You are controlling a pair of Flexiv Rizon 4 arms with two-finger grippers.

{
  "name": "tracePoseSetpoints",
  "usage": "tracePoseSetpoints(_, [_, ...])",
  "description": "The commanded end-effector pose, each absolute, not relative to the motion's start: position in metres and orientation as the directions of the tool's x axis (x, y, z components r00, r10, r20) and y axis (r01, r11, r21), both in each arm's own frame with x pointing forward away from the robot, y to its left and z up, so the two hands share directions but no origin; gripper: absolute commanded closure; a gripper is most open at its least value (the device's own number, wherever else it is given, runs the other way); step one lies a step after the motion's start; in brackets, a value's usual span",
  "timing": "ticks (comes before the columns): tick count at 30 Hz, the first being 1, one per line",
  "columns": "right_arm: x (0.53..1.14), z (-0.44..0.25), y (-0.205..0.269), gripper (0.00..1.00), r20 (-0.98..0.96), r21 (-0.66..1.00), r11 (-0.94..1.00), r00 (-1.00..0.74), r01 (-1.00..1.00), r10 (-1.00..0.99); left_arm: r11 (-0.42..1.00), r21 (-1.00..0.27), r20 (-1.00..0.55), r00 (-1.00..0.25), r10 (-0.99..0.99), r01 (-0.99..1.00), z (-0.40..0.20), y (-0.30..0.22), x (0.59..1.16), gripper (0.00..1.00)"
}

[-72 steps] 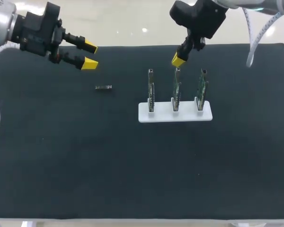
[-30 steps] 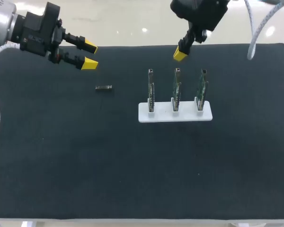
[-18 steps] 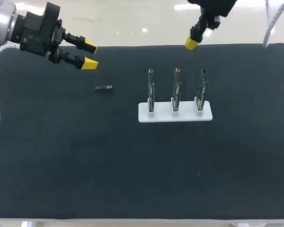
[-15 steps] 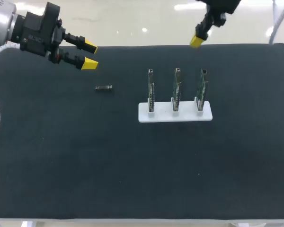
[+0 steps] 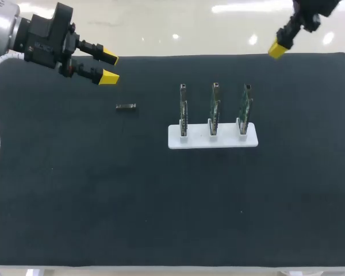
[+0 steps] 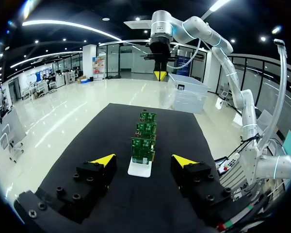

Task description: Pick up the optical module with the left hand, and insert it into the network port with the right hand.

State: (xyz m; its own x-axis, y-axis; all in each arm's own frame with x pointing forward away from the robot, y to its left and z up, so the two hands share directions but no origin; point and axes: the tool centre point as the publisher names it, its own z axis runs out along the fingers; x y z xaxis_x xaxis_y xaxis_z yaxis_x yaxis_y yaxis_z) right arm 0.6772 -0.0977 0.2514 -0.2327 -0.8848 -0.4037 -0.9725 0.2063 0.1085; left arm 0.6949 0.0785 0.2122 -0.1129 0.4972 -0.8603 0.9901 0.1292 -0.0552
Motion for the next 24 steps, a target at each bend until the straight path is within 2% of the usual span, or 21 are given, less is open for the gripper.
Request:
tracePoseSetpoints(1, [0.664, 0.249, -0.115, 1.00, -0.450, 0.031, 0.241, -0.229, -0.970, -0.863, 0.129, -0.057, -0.858, -0.115, 0.501, 0.990, 0.212, 0.078, 0.696, 0.00])
tracePoseSetpoints(10, [0.664, 0.251, -0.140, 1.00, -0.470, -0.015, 0.248, -0.212, -0.969, -0.857, 0.129, -0.057, -0.858, -0.115, 0.501, 0.990, 0.212, 0.078, 0.696, 0.00])
tracePoseSetpoints(16, [0.666, 0.253, -0.148, 1.00, -0.469, 0.014, 0.256, -0.232, -0.967, -0.852, 0.129, -0.057, -0.858, -0.115, 0.501, 0.990, 0.212, 0.078, 0.696, 0.00])
tracePoseSetpoints(17, [0.666, 0.253, -0.148, 0.00, -0.469, 0.014, 0.256, -0.232, -0.967, -0.852, 0.129, -0.057, -0.858, -0.115, 0.501, 0.990, 0.212, 0.078, 0.696, 0.00])
tracePoseSetpoints(24, [0.666, 0.253, -0.148, 0.00, -0.469, 0.014, 0.256, -0.232, -0.967, -0.852, 0.129, -0.057, -0.858, -0.115, 0.501, 0.990, 0.212, 0.078, 0.696, 0.00])
